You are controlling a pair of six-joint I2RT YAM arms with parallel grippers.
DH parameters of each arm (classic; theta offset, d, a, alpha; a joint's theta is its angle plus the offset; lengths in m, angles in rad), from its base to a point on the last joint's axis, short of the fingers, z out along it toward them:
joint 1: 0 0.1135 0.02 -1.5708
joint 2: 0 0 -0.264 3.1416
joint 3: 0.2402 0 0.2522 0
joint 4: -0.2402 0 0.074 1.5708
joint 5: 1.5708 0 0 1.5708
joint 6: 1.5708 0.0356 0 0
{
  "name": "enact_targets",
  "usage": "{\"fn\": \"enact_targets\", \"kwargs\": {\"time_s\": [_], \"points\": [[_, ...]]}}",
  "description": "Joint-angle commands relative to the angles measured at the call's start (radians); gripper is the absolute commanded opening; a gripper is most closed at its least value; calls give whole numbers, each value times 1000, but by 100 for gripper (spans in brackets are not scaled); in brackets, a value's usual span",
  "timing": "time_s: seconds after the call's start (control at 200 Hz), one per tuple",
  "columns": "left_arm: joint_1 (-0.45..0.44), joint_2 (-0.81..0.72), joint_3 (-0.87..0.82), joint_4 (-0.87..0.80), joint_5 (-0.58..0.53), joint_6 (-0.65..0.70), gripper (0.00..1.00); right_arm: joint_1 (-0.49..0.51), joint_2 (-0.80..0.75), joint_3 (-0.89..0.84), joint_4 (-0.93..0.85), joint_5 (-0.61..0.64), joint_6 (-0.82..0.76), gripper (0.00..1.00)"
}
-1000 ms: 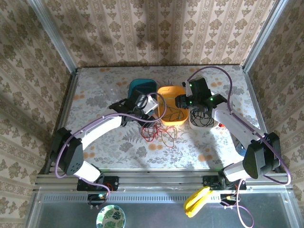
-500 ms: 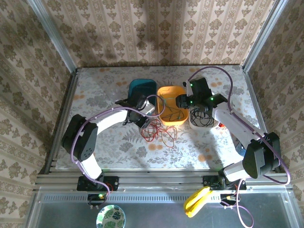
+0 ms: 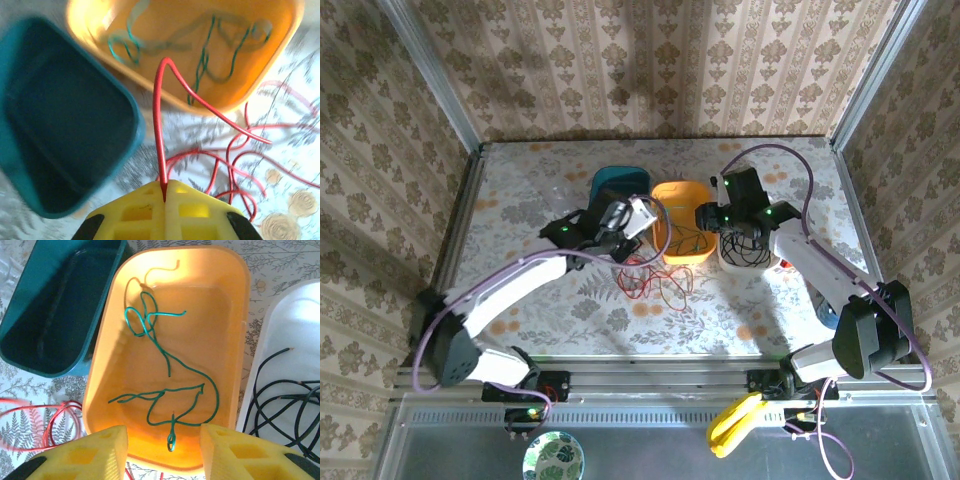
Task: Untangle the cables
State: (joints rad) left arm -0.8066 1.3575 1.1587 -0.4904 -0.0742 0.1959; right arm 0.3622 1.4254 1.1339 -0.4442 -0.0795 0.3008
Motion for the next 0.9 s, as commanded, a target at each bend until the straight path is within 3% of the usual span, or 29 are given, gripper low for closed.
{"fn": "enact_targets", "kwargs": {"time_s": [0.0, 0.225, 0.335, 0.56, 0.665, 0.825, 0.895], "points": [[1, -84, 49, 15, -45, 44, 0, -11, -28, -8, 34, 32, 26, 44], [5, -158, 123, 123, -146, 127, 0, -16, -27, -18, 40, 27, 31, 44], [50, -129, 140, 224, -179, 124, 0, -17, -27, -22, 42, 21, 33, 44], [209, 81, 166, 298, -175, -33, 0, -16, -64, -14, 19, -6, 16, 44], [241, 206, 137, 392, -131, -95, 0, -17, -76, -18, 4, -4, 4, 44], [254, 379, 176, 421, -180, -177, 0, -17, -83, -14, -16, -11, -12, 44], [250, 420, 193, 415, -177, -185, 33, -16, -86, -9, -22, -22, -23, 44]]}}
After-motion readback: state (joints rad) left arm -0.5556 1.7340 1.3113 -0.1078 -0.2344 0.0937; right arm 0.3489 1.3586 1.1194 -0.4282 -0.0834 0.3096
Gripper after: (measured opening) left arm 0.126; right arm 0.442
